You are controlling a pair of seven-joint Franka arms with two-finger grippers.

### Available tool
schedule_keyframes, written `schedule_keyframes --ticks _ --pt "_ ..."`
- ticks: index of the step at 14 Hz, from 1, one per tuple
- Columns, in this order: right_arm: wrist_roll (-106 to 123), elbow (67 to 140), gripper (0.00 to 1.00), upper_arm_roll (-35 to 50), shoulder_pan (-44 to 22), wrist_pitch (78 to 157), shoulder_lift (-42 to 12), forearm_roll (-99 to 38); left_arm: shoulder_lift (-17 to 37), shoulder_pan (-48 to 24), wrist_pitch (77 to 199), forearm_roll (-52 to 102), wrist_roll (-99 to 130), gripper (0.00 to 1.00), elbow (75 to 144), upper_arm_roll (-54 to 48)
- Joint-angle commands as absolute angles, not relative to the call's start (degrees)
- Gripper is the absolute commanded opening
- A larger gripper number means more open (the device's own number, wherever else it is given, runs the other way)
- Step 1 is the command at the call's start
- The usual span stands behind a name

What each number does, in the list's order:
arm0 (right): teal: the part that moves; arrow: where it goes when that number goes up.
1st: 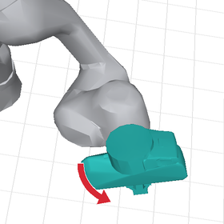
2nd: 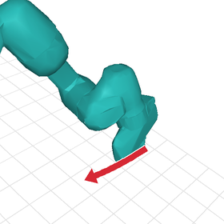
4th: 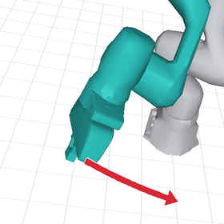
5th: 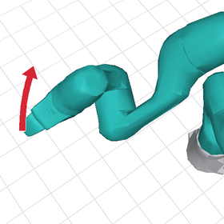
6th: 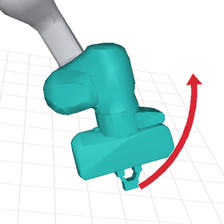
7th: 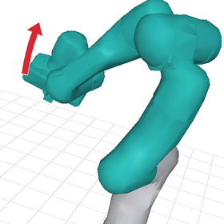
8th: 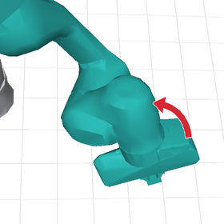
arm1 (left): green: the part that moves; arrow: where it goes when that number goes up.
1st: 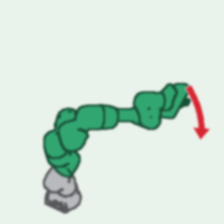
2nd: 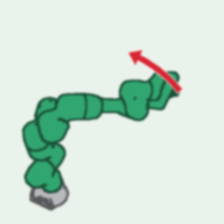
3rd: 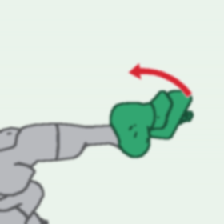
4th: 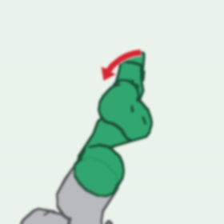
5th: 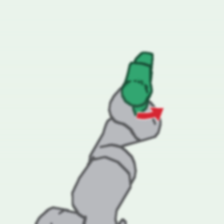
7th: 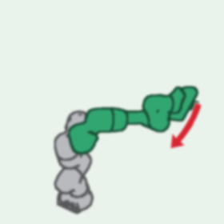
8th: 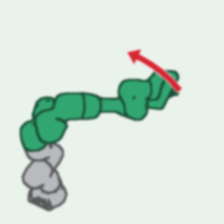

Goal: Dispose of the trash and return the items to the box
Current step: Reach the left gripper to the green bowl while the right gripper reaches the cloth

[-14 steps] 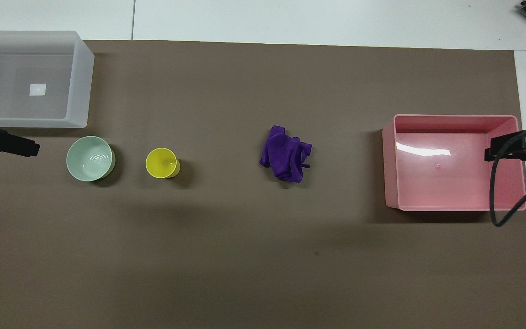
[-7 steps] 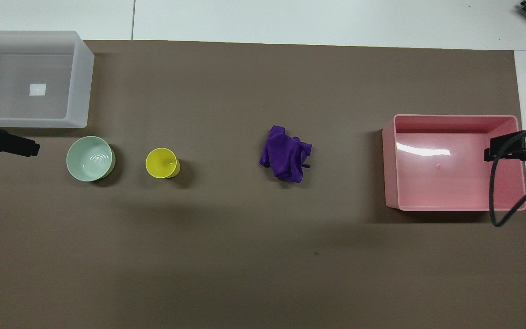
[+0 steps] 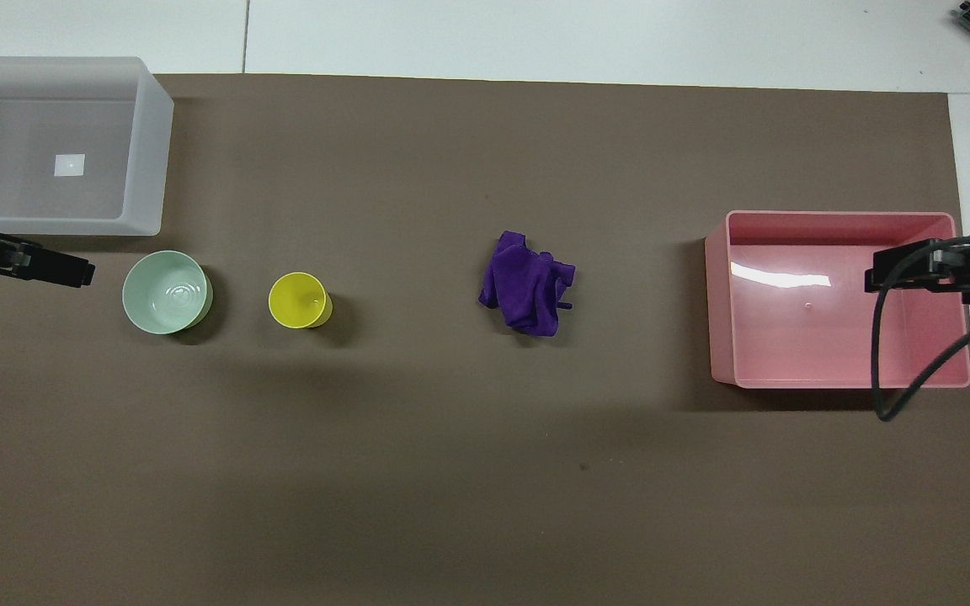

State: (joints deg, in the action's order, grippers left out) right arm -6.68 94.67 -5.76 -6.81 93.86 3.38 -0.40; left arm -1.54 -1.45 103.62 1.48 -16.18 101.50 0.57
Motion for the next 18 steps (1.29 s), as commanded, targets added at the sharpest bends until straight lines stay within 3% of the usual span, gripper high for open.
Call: schedule_keyframes --ticks 1,6,10,18 --pt "-8.5 100.7 1.0 -5.4 -10.4 101.6 4.2 0.0 -3.6 -0.1 110.7 0.8 -14.8 1.0 109.1 0.1" --pt "-14.1 107.3 1.0 -5.2 -19.0 119.0 -2.3 -1.2 -1.2 2.4 123.3 1.5 -14.2 1.0 117.8 -0.1" --pt "-17.3 108.2 1.0 -5.0 -25.2 131.9 -11.6 -2.4 2.5 3.1 130.8 3.9 -12.3 1.0 120.5 -0.1" --pt "-15.3 111.5 1.0 -4.5 -29.3 146.4 -19.2 -5.2 10.7 4.3 142.0 9.4 -12.4 1.0 123.0 -0.1"
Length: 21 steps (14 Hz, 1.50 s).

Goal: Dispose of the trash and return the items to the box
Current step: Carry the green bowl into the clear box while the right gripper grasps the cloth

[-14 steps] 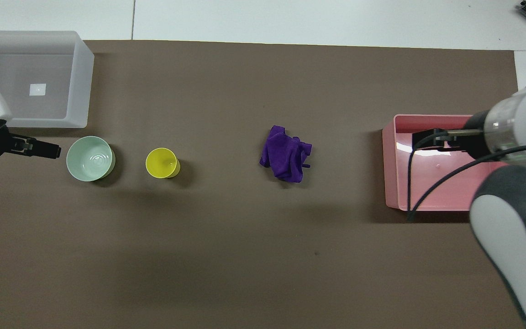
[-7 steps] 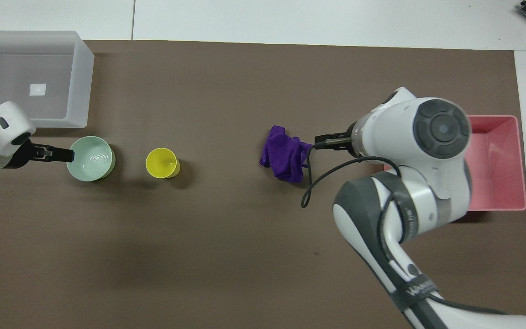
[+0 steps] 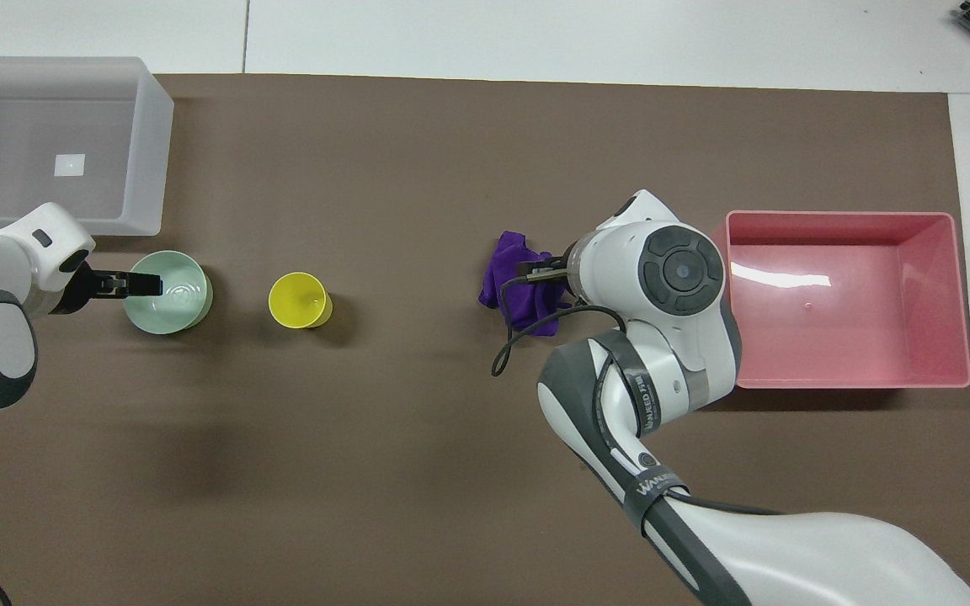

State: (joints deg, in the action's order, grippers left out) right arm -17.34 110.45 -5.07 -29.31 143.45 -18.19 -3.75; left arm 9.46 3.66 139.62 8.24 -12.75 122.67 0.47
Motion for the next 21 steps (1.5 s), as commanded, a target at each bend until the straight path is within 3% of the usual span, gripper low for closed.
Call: schedule_keyframes --ticks 1,2,4,5,7,10,11,15,17,21 --pt "-14.1 111.7 1.0 -4.5 -29.3 147.2 -19.9 -5.3 10.8 4.4 141.9 9.4 -12.4 0.96 123.0 -0.1" --pt "-14.1 111.7 1.0 -4.5 -29.3 147.5 -20.3 -5.4 10.8 4.4 141.6 9.4 -12.6 0.76 123.1 0.1" --pt "-14.1 111.7 1.0 -4.3 -29.3 149.6 -21.8 -5.7 10.6 4.5 141.2 9.5 -12.6 0.12 123.2 0.1" --pt "-14.2 111.7 1.0 -3.9 -29.4 150.8 -22.2 -6.1 10.6 4.5 141.1 9.5 -12.8 0.0 123.2 0.1" --pt "-13.7 111.8 1.0 -3.8 -29.4 150.9 -22.3 -6.2 10.5 4.5 140.8 9.4 -12.9 0.0 123.0 0.1" --pt "-13.3 112.3 0.05 -3.8 -29.4 151.2 -22.9 -6.2 9.4 4.6 137.9 9.4 -12.9 0.0 120.8 0.1" --pt "-13.6 112.2 0.0 -3.8 -29.5 151.2 -22.9 -6.2 9.4 4.6 135.8 9.4 -12.8 0.0 118.8 0.2" --pt "-13.3 111.9 0.0 -3.8 -29.5 150.4 -22.9 -6.1 10.3 6.4 124.1 9.4 -12.8 0.0 105.9 0.1" --pt "-13.7 111.6 0.0 -4.0 -29.6 148.2 -22.1 -6.1 12.5 7.3 124.4 9.4 -12.7 0.0 101.7 0.1" --pt "-16.6 110.2 0.0 -4.6 -28.1 136.5 -13.9 -5.5 17.8 8.9 124.7 9.4 -12.2 0.0 91.8 0.2"
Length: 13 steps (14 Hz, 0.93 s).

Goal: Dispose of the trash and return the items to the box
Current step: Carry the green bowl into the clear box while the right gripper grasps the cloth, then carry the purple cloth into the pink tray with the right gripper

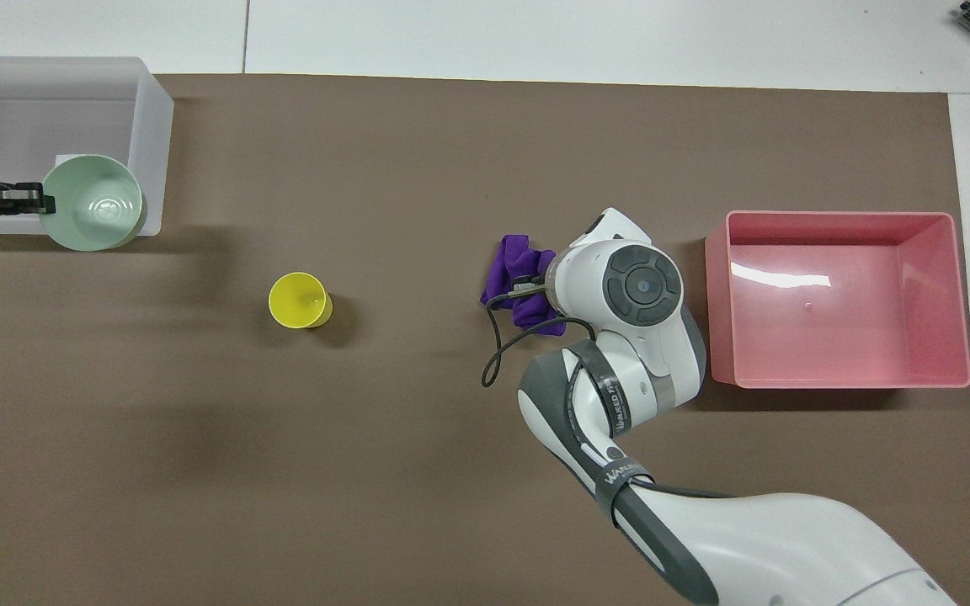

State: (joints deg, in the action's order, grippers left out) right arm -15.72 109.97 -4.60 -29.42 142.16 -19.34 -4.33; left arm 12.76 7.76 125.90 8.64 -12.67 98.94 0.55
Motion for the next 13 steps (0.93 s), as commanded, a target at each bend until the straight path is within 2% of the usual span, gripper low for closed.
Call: schedule_keyframes --ticks 1,5,6,11,13 --pt "-17.9 110.0 0.0 -4.6 -27.2 134.4 -11.8 -5.1 20.3 10.2 125.5 9.4 -12.2 0.0 88.8 0.1" --pt "-18.6 107.5 0.0 -4.8 -25.0 127.2 -7.4 -4.9 32.8 12.3 127.0 8.8 -12.1 0.0 73.1 1.1" --pt "-18.5 106.5 0.0 -5.0 -24.2 125.7 -6.4 -4.2 34.5 12.7 127.1 8.5 -12.0 0.0 70.9 1.6" --pt "-17.8 97.5 0.0 -5.0 -19.6 112.8 -2.5 0.5 38.1 12.0 134.5 5.7 -10.9 0.0 70.6 1.9" --pt "-14.7 96.1 0.0 -5.0 -16.7 109.4 -1.2 0.6 38.1 11.9 136.0 5.9 -8.6 0.0 73.6 1.9"
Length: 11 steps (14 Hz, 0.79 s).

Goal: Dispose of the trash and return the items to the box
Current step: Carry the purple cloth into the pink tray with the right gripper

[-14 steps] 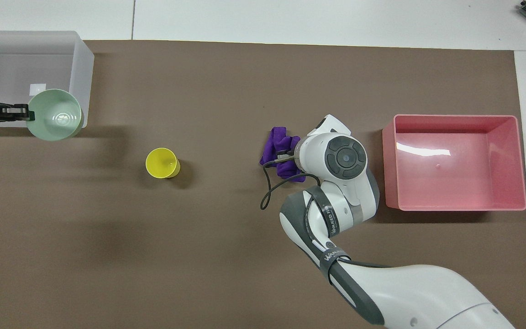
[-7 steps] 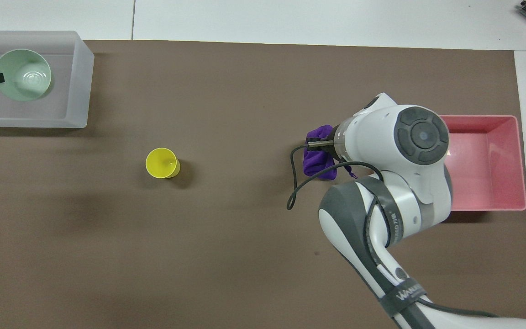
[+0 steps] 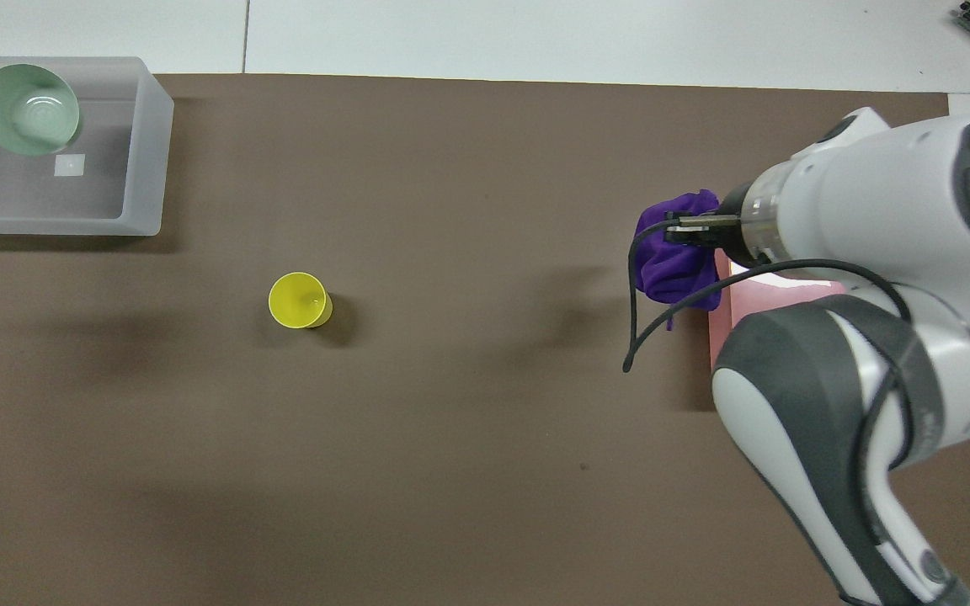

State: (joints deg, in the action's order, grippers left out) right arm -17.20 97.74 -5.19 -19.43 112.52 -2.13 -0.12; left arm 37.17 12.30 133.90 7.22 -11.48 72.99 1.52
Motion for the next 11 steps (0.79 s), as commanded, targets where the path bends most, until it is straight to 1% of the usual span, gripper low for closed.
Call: schedule_keyframes --ticks 1,4,5,7,8,10,11 --pt "-12.1 96.2 0.0 -4.9 -14.7 108.3 -0.2 0.6 37.7 11.9 138.5 5.8 -7.7 0.0 75.9 1.9" --pt "-3.5 96.8 0.0 -4.8 -8.3 106.6 0.7 0.6 34.2 11.6 144.8 6.0 -7.5 0.0 86.6 1.9" --pt "-0.6 98.2 0.0 -4.8 -6.0 107.4 1.1 0.5 33.6 11.6 144.5 5.9 -7.6 0.0 88.1 1.9" --pt "3.2 102.5 0.0 -4.8 -3.0 110.0 1.9 0.4 33.0 12.2 140.0 5.8 -8.0 0.0 87.8 1.8" --pt "4.9 105.2 0.0 -4.8 -1.6 112.6 2.0 0.4 32.6 12.1 138.0 5.7 -8.2 0.03 87.6 1.8" --pt "7.3 111.2 0.0 -4.8 1.2 118.8 1.8 0.4 32.2 11.8 135.6 5.6 -8.3 0.38 87.5 1.8" --pt "8.3 114.0 0.0 -4.8 2.2 122.5 1.3 0.4 31.6 11.5 134.8 5.6 -8.3 0.6 87.5 1.8"
